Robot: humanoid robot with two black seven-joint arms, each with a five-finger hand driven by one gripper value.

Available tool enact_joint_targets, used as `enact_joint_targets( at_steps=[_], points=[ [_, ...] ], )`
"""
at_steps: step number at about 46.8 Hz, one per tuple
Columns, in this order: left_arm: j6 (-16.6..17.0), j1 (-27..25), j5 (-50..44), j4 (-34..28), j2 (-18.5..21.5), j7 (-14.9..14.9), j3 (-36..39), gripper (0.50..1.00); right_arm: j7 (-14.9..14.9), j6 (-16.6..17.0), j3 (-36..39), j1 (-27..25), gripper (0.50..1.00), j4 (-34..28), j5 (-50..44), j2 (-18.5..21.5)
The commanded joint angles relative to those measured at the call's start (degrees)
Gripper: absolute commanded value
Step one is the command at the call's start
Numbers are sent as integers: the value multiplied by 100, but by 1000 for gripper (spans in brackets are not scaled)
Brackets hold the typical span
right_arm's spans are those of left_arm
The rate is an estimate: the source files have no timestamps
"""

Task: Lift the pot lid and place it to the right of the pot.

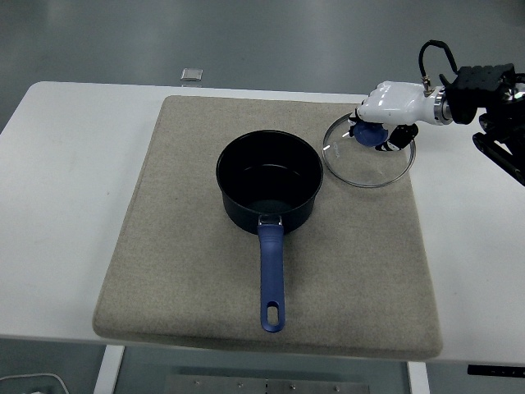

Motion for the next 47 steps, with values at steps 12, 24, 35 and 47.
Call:
enact_joint_targets(
  at_steps=[12,24,35,47],
  points=[
    [0,-2,-3,0,0,2,0,1000,0,-9,48,-65,500,0,9,8],
    [0,-2,-3,0,0,2,0,1000,0,-9,48,-83,500,26,88,52],
    [0,-2,6,0,0,-7,0,1000,0,-9,39,-144,500,26,140,114],
    [0,-2,-3,0,0,2,0,1000,0,43,21,-162,500,35,298,122]
  ],
)
